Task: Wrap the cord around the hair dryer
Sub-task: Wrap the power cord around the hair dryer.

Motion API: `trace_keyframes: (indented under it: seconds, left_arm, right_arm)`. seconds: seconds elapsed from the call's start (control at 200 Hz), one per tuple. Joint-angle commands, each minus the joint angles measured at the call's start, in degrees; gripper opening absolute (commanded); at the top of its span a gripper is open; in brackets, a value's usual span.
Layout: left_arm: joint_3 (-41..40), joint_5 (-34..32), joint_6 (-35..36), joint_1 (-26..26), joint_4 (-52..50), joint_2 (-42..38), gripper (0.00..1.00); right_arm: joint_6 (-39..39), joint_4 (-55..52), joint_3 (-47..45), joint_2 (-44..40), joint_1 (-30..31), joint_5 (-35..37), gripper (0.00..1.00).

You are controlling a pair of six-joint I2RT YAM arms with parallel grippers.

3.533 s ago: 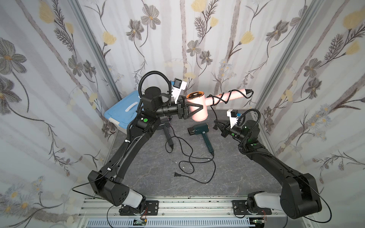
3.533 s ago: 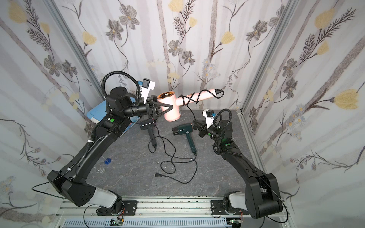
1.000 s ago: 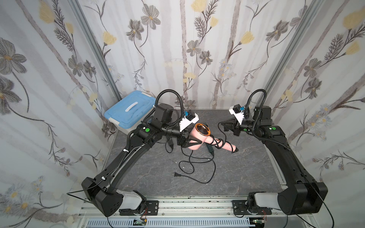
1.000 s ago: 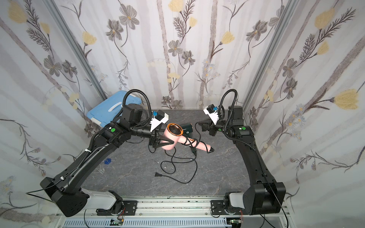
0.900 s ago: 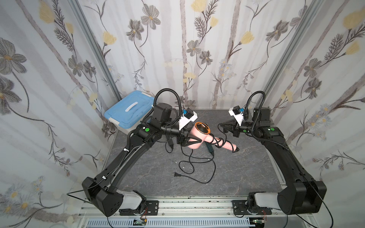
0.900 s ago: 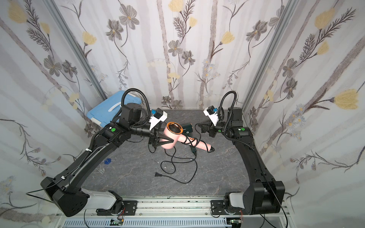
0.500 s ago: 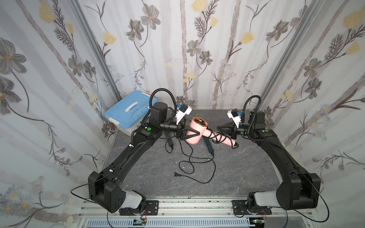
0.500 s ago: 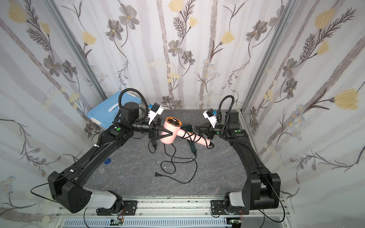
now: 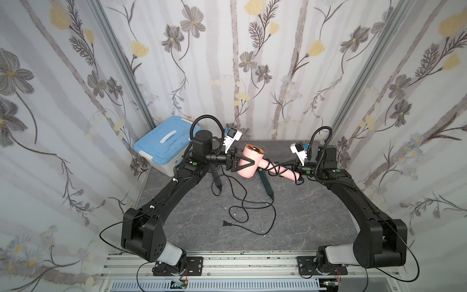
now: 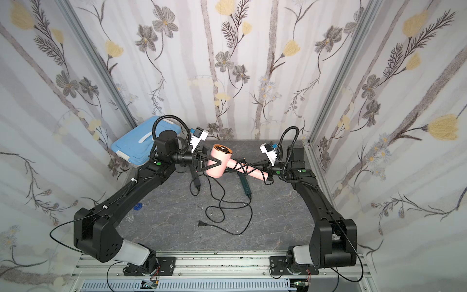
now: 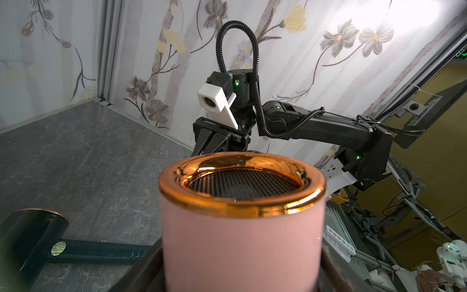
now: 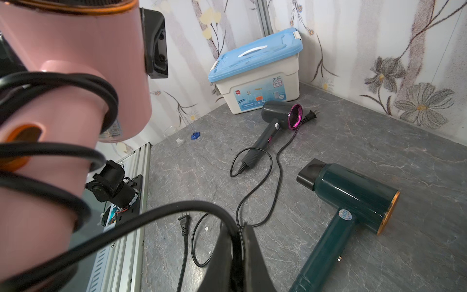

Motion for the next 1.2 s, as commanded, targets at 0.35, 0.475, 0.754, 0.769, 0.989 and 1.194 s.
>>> trace_keyframes:
  seconds: [0.35, 0.475, 0.754, 0.769, 0.989, 1.194]
  left_arm:
    - [-1.0, -1.0, -17.6, 2.6, 25.3, 4.3, 0.0]
    - [-1.0, -1.0, -18.0, 2.6, 25.5, 4.3, 0.0]
    - [-2.4, -1.9, -17.9, 2.7, 24.5, 3.0, 0.0]
    - [-2.5, -2.0, -17.8, 2.7, 24.2, 3.0, 0.0]
    - [-2.6, -3.2, -18.6, 2.7, 24.6, 2.5, 0.0]
    - [-1.6, -2.7, -18.9, 2.7, 23.9, 2.2, 0.0]
  right_arm:
    - [11.4, 9.9, -4.4, -2.3, 2.9, 2.9, 0.02]
    - [11.7, 9.9, -3.8, -2.4, 4.2, 5.3, 0.07]
    - [12.9, 9.8, -2.4, -2.8, 4.2, 6.9, 0.27]
    - [13.0, 9.8, -2.4, -2.9, 4.3, 6.9, 0.27]
    - [10.9, 8.0, -3.0, -2.9, 4.2, 8.2, 0.43]
    - [10.3, 9.9, -5.1, -5.5, 4.1, 12.0, 0.67]
